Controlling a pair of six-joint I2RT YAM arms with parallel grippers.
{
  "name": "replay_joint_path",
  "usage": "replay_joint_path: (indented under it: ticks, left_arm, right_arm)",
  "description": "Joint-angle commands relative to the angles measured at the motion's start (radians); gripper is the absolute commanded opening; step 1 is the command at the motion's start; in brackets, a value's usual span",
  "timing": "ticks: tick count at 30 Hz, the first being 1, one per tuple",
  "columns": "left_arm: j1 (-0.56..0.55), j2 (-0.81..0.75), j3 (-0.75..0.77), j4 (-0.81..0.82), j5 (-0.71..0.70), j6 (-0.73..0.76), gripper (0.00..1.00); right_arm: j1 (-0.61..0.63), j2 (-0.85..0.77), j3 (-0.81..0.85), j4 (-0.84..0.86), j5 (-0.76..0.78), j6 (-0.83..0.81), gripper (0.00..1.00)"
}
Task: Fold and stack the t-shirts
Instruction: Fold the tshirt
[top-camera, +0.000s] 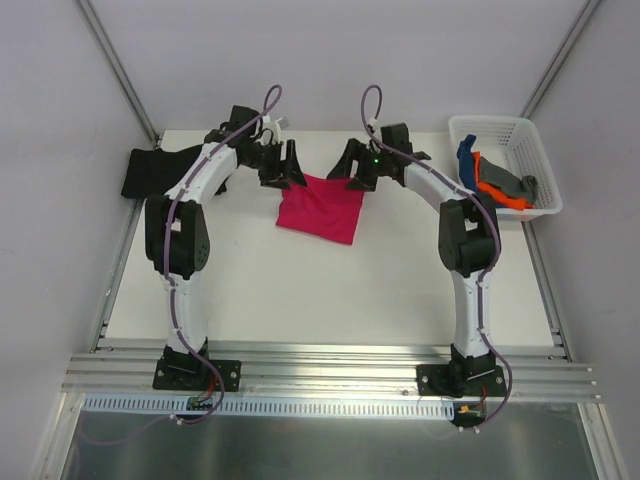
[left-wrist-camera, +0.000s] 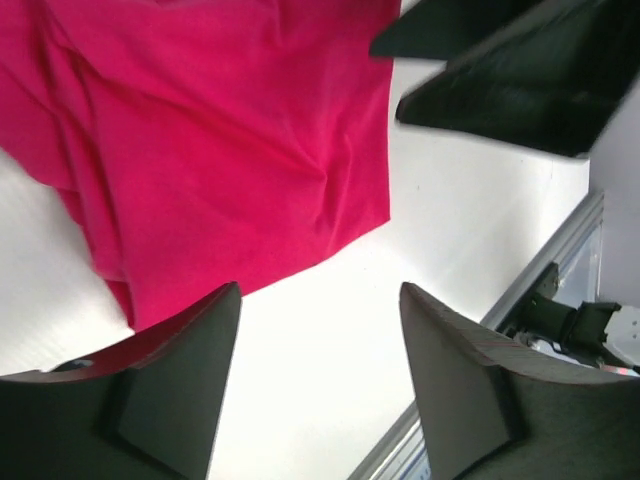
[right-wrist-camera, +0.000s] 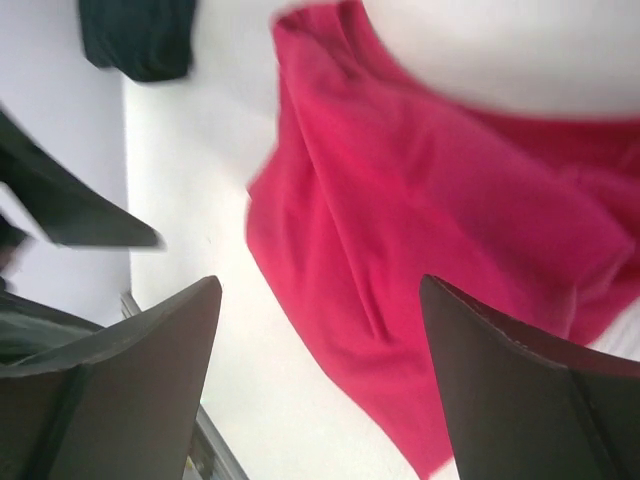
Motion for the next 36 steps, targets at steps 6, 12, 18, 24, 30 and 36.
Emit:
replay_joint_path:
  ticks: [6,12,18,24,30,36]
  left_arm:
    - [-0.042,0.107,-0.008,-0.002,0.069,-0.025,0.71]
    - [-0.044,0.242,0.084,0.001,0.09,-0.051,0.72]
    - [-0.039,0.251,0.071,0.001,0.086,-0.072,0.72]
    - [-0.039,0.149,-0.084,0.001,0.09,-0.092,0.72]
    - [-0.045,0.084,-0.117,0.013,0.067,-0.068,0.72]
    - [-0.048,0.049,0.052,-0.008,0.069,-0.022,0.74]
  right_arm:
    - [-0.003,0.109,0.149,0.119,-0.038,0.115,0.85]
    - [-0.029,0.186,0.184,0.139,-0.044,0.131,0.85]
    - [-0.063,0.22,0.237,0.127,-0.024,0.115,0.85]
    - [-0.105,0.24,0.273,0.136,-0.007,0.134,0.85]
    - [-0.105,0.234,0.277,0.149,-0.007,0.14,0.85]
    - [-0.109,0.103,0.203,0.117,0.006,0.086,0.85]
